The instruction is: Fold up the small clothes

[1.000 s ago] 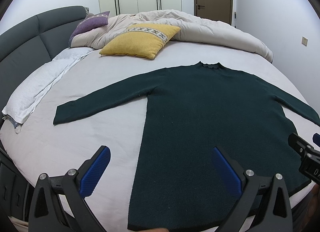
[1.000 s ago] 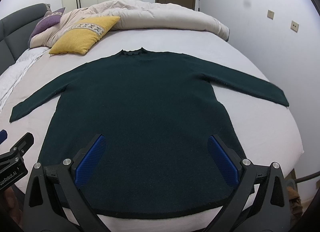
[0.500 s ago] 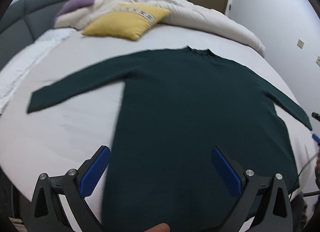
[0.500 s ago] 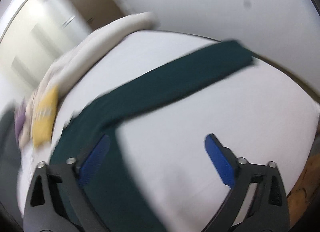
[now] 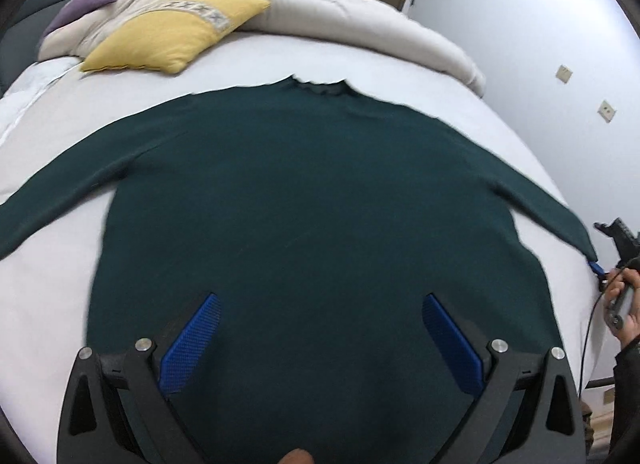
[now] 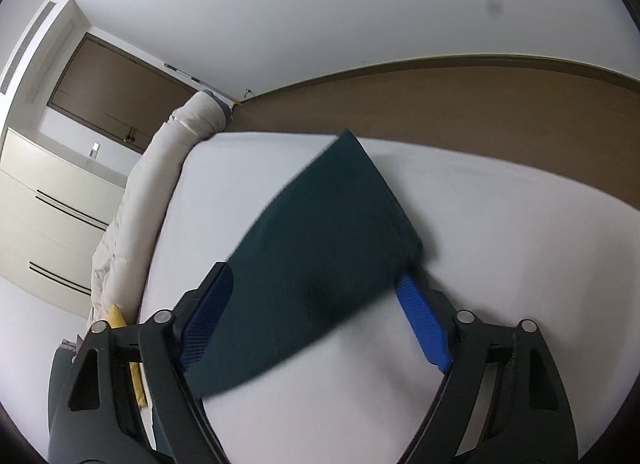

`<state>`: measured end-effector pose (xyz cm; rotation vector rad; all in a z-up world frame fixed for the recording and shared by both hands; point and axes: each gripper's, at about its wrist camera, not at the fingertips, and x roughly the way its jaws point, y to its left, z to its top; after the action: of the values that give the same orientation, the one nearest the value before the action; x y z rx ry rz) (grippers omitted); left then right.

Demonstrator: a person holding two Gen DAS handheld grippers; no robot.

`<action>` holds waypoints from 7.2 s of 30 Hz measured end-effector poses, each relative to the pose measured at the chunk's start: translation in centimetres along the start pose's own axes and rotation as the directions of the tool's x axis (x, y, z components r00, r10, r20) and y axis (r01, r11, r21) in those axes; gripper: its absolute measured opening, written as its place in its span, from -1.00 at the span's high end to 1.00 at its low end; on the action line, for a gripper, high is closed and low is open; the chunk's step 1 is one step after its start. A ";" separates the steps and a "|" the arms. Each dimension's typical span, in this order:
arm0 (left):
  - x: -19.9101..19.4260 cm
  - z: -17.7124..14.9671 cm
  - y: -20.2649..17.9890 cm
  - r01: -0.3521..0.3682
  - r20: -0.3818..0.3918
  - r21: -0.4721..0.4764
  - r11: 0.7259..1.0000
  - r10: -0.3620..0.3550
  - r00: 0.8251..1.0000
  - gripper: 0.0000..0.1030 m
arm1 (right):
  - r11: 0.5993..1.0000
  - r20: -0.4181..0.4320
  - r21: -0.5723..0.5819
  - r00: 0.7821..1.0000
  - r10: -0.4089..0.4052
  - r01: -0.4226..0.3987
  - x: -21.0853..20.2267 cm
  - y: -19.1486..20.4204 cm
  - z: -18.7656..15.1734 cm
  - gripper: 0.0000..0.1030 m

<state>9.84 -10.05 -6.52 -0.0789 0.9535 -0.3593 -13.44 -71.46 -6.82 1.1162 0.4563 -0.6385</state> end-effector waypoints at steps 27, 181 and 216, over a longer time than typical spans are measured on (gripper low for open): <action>0.6 3.7 11.3 0.203 0.063 -0.255 0.945 -0.194 0.979 -0.79 | 0.624 -0.250 -0.759 0.968 -0.011 -0.188 11.8 34.5 -24.9 0.89; 3.4 4.9 8.1 0.060 0.111 -0.044 0.997 -0.055 0.992 -0.32 | 0.705 -0.421 -0.628 0.906 0.049 -0.330 4.4 21.1 -33.9 -0.49; -2.8 6.1 23.0 0.004 0.208 -0.281 0.960 0.056 0.977 -0.38 | 0.457 -0.349 -0.838 0.936 -0.032 -0.297 9.7 37.6 -37.0 0.88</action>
<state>19.43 11.91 -5.88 -0.3572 0.7851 -0.1843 18.26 -28.47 -1.50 0.1998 0.8506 0.0101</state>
